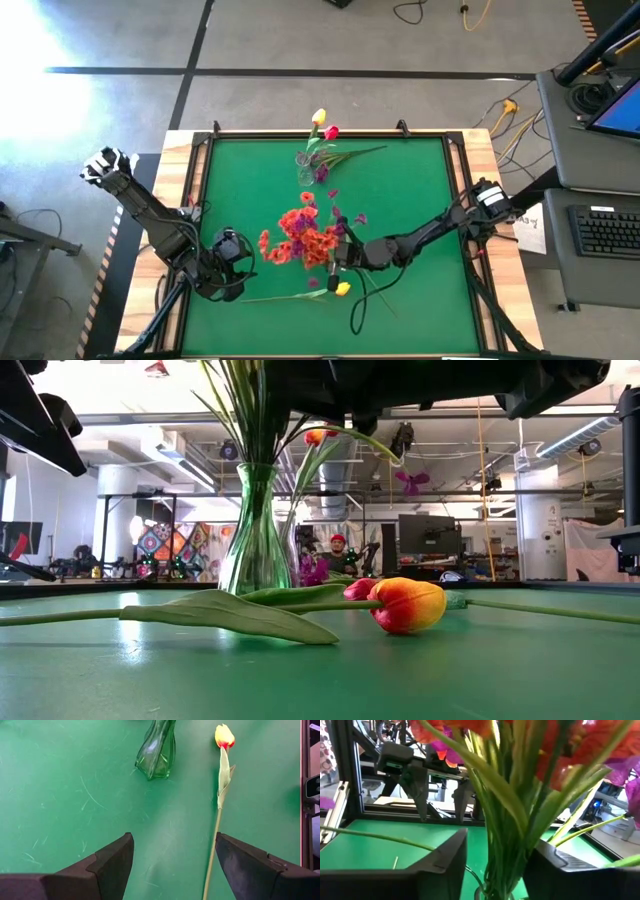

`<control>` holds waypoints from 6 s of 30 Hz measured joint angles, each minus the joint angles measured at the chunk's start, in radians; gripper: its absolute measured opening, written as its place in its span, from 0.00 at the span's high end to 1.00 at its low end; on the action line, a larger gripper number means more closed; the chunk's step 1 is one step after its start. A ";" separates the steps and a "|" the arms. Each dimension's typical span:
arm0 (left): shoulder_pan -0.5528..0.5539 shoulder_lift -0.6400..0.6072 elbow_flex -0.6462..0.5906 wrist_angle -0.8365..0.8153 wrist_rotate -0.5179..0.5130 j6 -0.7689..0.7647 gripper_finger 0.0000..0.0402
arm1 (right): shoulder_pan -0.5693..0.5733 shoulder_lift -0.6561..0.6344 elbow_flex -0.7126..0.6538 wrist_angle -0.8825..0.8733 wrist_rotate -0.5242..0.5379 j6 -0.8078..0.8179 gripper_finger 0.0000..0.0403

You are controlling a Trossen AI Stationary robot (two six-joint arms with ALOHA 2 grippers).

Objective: Sort flowers into vase by color
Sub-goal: Put the orange flowers into the green vase, then put the yellow tulip into the transparent vase

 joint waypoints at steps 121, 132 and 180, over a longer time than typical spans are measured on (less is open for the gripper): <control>0.002 -0.001 0.000 -0.015 -0.010 -0.048 0.33 | -0.053 -0.840 0.002 -1.395 0.028 0.512 0.38; 0.002 0.004 0.000 0.019 -0.009 -0.048 0.33 | -0.110 -0.850 0.002 -1.490 0.028 0.509 0.38; -0.002 0.745 0.107 0.772 -0.162 0.302 0.54 | -0.107 -0.850 0.002 -1.492 0.014 0.510 0.39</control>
